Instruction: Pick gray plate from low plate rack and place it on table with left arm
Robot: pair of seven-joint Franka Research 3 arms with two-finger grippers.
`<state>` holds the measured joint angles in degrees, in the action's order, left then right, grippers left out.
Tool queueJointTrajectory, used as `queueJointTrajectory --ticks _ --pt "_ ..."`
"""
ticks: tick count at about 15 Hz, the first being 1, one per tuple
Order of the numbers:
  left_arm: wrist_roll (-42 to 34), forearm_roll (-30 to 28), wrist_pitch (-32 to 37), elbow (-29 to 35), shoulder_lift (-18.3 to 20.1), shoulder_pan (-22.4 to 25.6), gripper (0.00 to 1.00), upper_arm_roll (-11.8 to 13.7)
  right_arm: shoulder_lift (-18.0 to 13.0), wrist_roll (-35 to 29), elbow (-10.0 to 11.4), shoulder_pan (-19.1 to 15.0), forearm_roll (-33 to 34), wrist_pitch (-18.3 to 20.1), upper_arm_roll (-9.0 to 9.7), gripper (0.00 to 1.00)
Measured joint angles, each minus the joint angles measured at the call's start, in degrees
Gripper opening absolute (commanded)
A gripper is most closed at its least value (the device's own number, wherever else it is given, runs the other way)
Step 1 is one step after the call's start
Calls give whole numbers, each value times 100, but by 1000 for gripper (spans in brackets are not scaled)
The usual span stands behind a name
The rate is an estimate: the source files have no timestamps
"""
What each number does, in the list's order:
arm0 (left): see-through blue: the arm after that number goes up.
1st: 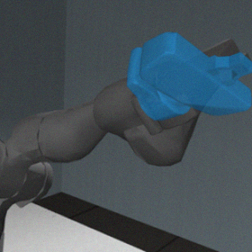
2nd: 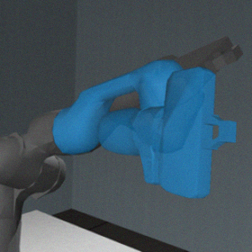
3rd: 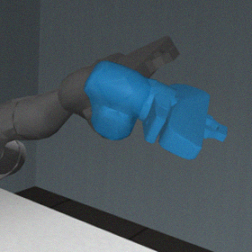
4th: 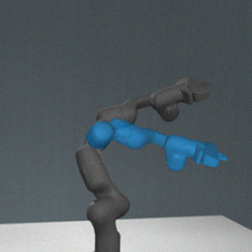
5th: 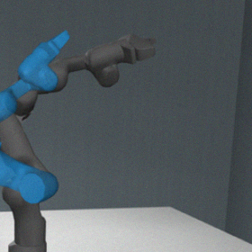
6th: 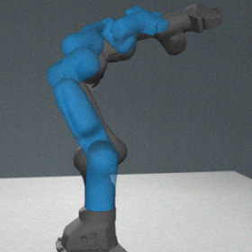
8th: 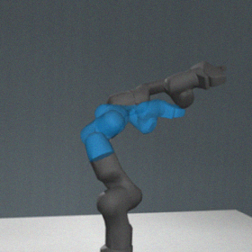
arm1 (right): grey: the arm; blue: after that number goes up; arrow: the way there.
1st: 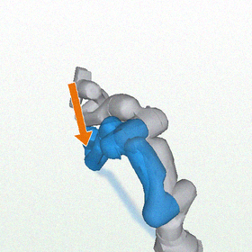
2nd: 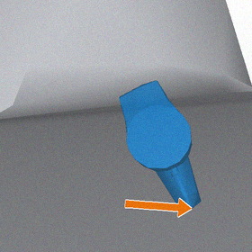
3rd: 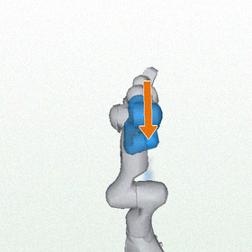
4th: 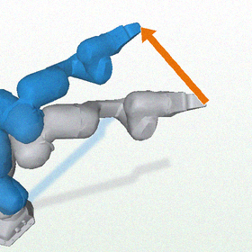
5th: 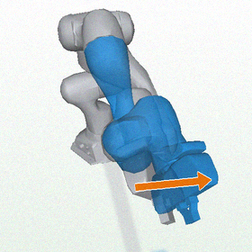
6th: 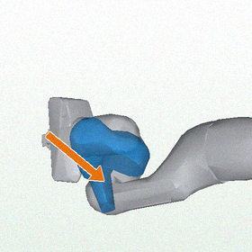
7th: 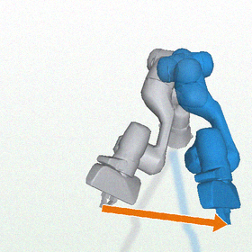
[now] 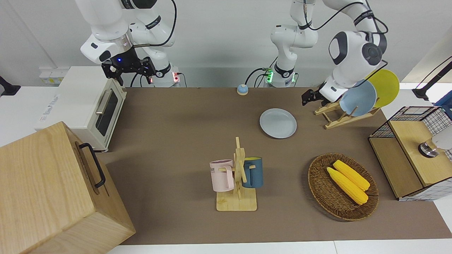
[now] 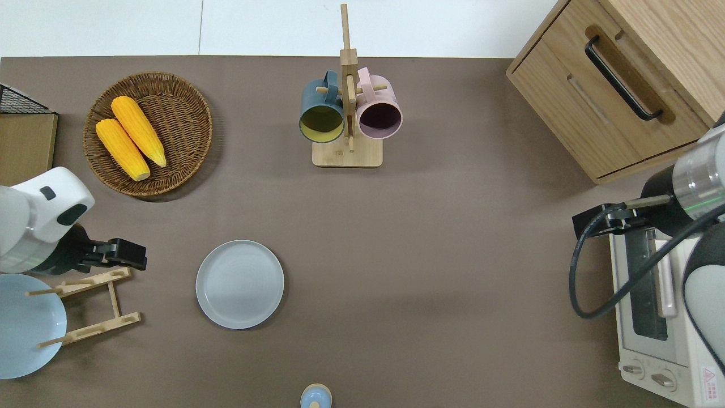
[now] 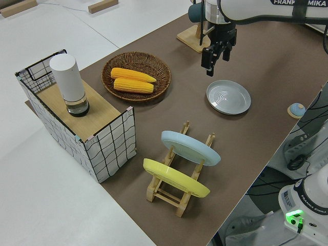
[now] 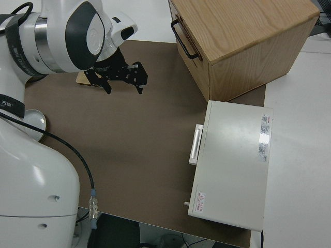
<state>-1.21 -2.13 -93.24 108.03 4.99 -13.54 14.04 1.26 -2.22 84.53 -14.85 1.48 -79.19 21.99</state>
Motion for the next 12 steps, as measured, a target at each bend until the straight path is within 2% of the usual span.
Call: queueJointTrajectory --ticks 5,8,12 --pt "334 73 111 -798 52 259 993 -75 0 0 0 0 0 0 0 983" --pt "344 73 199 -1046 45 620 993 -469 0 0 0 0 0 0 0 983" --pt "346 73 201 -1195 27 648 993 -556 0 0 0 0 0 0 0 983"
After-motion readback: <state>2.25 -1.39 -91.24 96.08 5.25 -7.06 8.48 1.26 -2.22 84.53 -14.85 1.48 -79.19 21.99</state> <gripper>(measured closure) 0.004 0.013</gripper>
